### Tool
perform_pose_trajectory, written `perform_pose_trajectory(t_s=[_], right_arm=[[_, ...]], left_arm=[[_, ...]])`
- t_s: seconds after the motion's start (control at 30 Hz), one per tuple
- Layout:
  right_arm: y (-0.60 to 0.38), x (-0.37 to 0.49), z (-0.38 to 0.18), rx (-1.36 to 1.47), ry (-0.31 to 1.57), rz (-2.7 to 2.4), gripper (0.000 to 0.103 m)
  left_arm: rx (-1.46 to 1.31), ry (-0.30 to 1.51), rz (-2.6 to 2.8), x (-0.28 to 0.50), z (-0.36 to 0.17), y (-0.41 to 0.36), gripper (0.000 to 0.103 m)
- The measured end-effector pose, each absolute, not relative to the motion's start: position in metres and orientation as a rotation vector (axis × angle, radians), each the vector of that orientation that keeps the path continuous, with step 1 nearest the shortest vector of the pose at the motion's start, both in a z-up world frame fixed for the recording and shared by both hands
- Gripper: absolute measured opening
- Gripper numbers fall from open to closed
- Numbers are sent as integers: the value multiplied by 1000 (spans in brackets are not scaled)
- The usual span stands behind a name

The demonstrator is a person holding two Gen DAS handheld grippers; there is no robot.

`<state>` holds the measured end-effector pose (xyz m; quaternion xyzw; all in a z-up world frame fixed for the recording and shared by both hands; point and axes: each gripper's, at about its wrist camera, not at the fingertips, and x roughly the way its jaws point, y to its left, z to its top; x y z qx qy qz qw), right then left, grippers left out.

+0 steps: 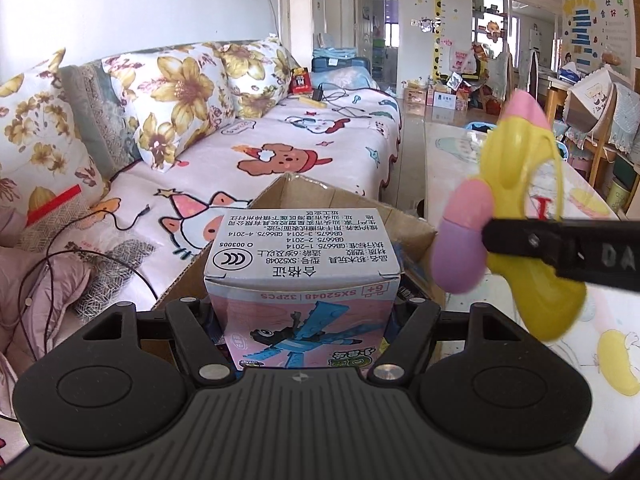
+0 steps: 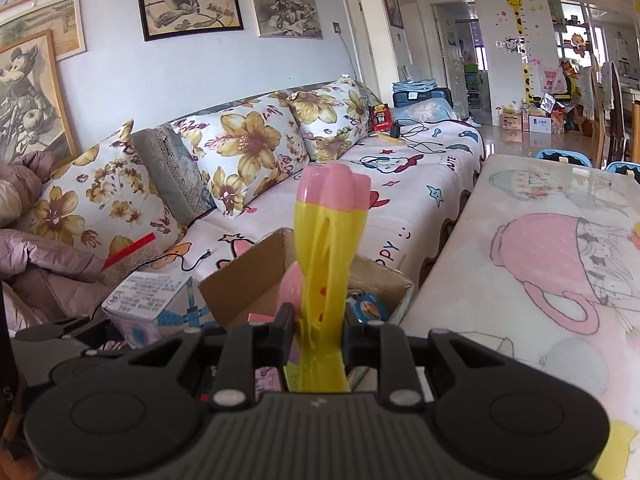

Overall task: Organize rigid objects
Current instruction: 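Carry the pink box and water gun into the cardboard box and release both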

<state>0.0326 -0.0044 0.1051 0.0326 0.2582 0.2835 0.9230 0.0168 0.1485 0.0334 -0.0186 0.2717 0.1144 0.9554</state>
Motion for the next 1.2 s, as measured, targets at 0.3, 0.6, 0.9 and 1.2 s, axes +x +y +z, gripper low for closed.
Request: perform_pose_trajectory(t_s=[0.3, 0.6, 0.9, 1.2], right_arm=[[59, 95, 86, -46, 588, 646, 21], [97, 143, 56, -110, 671, 683, 21], [91, 148, 49, -31, 697, 718, 43], [39, 119, 72, 45, 613, 543, 69]], left_arm=[[-58, 614, 223, 36, 11, 160, 86], [-55, 625, 213, 41, 7, 165, 87], [-63, 625, 211, 34, 7, 162, 101], [-99, 573, 233, 26, 18, 163, 103]])
